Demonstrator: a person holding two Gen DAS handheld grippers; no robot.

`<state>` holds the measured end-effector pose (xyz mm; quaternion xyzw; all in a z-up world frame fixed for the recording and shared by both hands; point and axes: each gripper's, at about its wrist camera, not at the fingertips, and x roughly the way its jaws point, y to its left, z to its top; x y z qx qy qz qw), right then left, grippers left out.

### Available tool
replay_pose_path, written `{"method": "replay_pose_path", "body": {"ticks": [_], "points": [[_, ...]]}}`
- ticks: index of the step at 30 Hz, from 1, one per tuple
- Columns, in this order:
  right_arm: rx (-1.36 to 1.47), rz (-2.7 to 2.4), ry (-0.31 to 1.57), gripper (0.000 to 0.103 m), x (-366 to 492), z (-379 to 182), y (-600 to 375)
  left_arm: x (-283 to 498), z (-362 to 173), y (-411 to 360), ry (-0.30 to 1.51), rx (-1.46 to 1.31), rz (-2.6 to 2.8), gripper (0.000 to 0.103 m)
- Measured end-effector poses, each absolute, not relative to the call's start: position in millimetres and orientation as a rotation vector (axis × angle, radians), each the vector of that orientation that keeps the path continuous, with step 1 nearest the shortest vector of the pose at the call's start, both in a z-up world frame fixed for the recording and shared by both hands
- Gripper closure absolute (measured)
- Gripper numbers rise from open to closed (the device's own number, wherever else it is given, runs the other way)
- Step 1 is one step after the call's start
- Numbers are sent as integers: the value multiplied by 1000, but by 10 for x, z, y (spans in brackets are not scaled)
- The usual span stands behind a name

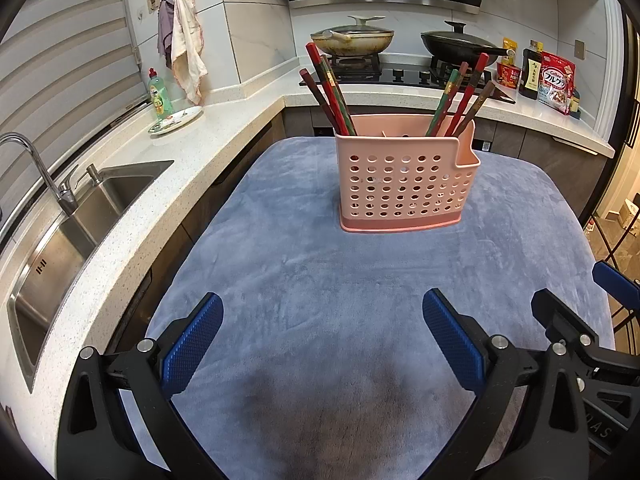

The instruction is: Organize utensils

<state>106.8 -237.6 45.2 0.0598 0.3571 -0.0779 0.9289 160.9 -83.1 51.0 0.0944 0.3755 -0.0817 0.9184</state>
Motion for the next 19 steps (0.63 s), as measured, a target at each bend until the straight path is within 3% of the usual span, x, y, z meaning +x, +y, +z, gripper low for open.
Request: {"method": "replay_pose_path", "body": {"ticks": [19], "points": [[122, -157, 737, 20, 1080, 414, -2343, 1646, 507, -834, 774, 196, -173, 8]]}}
